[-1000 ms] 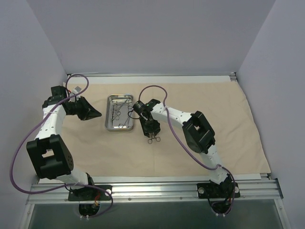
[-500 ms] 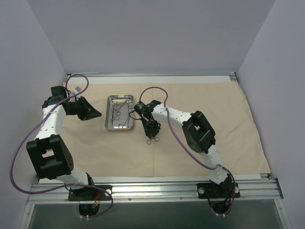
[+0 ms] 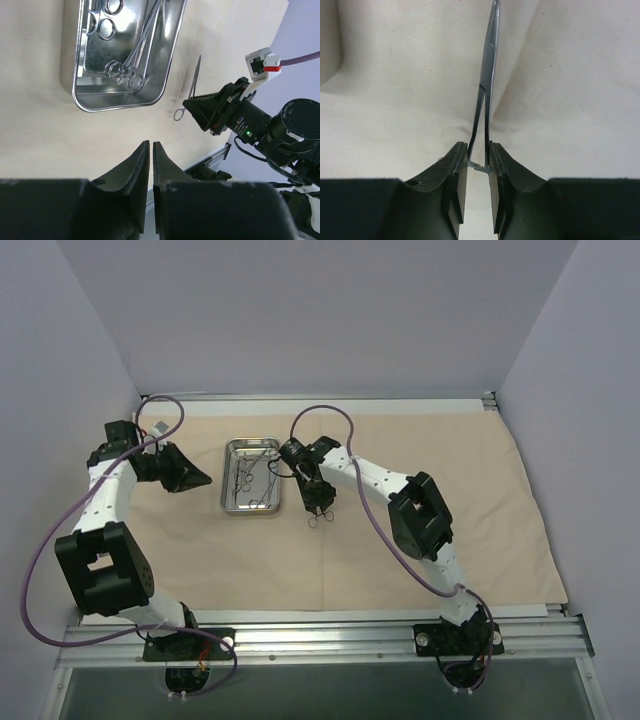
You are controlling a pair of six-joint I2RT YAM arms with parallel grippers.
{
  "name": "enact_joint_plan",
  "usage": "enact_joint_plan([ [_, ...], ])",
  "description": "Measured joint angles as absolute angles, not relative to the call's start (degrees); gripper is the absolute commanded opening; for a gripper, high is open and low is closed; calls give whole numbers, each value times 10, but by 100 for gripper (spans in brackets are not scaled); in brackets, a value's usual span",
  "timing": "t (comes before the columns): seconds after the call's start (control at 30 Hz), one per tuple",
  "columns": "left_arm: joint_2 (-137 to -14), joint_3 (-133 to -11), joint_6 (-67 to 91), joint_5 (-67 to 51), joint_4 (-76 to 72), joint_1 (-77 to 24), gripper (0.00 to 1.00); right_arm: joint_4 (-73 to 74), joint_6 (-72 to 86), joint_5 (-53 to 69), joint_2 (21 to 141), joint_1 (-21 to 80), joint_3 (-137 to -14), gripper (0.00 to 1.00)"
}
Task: Open and lay out the surgical kit
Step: Pick up the medical item from the surgical kit, then place the medical item in the surgical kit.
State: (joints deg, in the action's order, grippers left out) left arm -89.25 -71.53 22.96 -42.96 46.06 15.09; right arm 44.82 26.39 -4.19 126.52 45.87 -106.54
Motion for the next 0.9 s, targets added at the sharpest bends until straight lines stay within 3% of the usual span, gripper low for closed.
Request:
enact_joint_plan([
  [0.33, -893, -715, 230, -429, 461, 151, 15, 433, 235, -39, 1231, 426, -1005, 0],
  [0.67, -893, -715, 227, -424, 460, 151, 15, 364, 101, -29, 1044, 166, -788, 0],
  [0.9, -901, -697, 232, -432, 429, 151, 15, 330, 39, -59, 1018, 80, -730, 0],
])
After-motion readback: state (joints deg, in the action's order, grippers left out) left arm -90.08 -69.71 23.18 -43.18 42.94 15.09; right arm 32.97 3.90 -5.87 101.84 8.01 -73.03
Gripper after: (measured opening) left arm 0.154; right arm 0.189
